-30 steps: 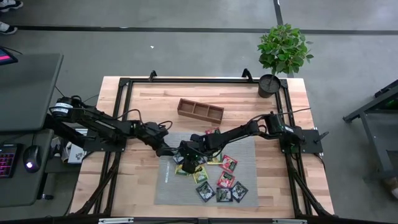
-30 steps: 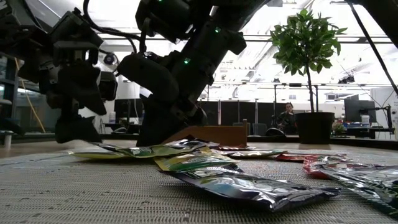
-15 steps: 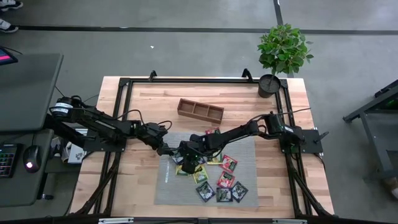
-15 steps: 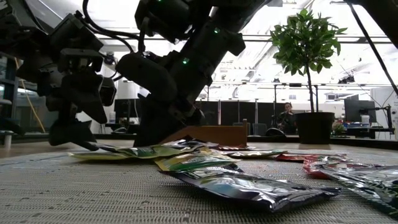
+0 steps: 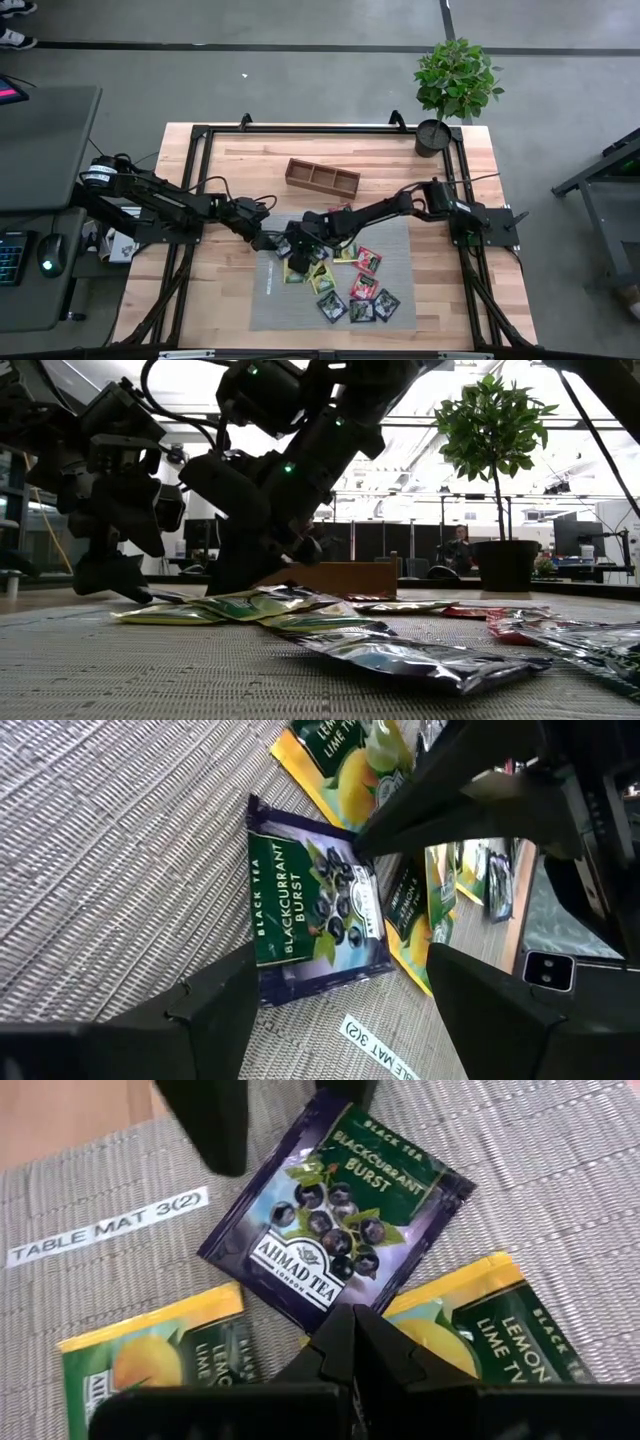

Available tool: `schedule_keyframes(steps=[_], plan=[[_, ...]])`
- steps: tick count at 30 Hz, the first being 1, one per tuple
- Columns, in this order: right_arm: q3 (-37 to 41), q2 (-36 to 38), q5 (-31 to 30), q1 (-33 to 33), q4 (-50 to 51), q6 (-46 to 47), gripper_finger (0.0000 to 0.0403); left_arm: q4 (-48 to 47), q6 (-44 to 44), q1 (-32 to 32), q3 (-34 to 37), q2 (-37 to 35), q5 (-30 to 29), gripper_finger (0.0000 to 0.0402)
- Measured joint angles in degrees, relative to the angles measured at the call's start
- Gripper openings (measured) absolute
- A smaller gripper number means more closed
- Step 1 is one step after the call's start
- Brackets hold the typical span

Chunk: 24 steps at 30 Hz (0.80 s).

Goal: Pick & Place Tea
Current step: Put the purple tea bag into the left section of the wooden organizer

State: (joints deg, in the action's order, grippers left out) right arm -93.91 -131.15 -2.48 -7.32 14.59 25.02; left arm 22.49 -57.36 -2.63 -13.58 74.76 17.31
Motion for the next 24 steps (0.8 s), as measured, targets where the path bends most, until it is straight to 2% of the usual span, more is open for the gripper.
schedule_keyframes(steps=[7, 11, 15, 24], plan=[[0.02, 0.0, -0.13, 0.2, -1.16, -0.63, 0.0, -0.04, -0.42, -0.04, 0.0, 0.0, -1.54, 0.0279], [0.02, 0.0, -0.02, 0.2, -1.23, -0.63, 0.0, -0.17, -1.23, -0.04, 0.0, 0.0, -2.69, 0.0255], [0.02, 0.0, 0.0, 0.2, -1.18, -0.63, 0.0, -0.43, -1.2, -0.02, 0.02, 0.04, -2.89, 0.0196], [0.02, 0.04, 0.06, 0.18, -1.14, -0.47, 0.0, -0.36, 1.71, -0.02, 0.04, 0.04, -2.57, 0.0015]])
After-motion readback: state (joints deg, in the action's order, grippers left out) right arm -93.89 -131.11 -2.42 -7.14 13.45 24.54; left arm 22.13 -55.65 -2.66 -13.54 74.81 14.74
